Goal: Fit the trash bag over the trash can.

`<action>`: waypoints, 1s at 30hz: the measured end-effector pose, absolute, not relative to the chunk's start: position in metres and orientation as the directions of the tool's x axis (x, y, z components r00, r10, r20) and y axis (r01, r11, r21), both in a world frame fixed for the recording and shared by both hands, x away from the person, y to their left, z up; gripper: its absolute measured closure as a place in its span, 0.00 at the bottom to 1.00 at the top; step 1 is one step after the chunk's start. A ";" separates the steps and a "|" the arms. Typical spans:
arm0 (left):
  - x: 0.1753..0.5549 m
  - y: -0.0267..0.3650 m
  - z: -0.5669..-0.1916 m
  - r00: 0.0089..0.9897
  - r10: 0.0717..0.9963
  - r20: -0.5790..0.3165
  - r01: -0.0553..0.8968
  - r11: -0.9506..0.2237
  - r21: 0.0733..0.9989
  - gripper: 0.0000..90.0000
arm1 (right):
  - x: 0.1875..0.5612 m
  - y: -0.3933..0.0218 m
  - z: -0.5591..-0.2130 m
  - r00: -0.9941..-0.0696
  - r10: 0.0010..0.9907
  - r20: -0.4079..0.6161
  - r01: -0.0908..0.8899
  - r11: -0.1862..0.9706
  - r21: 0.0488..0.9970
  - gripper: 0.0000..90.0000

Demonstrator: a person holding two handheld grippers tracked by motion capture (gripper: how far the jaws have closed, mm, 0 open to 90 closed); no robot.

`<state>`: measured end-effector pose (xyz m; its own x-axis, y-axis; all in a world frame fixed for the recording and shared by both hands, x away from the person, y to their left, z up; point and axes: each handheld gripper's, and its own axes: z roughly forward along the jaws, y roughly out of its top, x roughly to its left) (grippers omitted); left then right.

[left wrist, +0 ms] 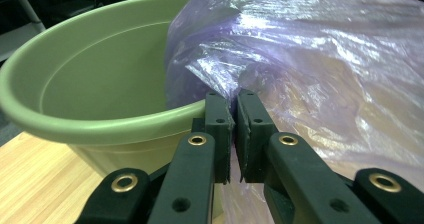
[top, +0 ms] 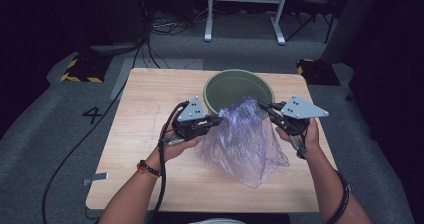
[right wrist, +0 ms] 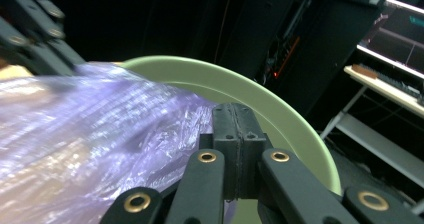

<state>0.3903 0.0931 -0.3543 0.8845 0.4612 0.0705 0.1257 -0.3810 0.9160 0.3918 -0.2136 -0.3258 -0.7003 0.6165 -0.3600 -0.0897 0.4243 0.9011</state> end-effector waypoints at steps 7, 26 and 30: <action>0.391 0.106 -0.355 0.883 0.468 0.035 0.143 -0.339 0.930 0.78 | 0.408 -0.213 -0.327 -0.696 0.632 -0.341 -0.049 0.433 0.900 1.00; 0.361 0.111 -0.377 0.919 0.394 0.011 0.141 -0.355 0.924 0.22 | 0.434 -0.223 -0.336 -0.662 0.686 -0.302 0.061 0.450 0.891 1.00; 0.363 0.103 -0.380 0.927 0.375 0.022 0.134 -0.385 0.913 0.31 | 0.437 -0.225 -0.336 -0.658 0.693 -0.295 0.069 0.446 0.892 1.00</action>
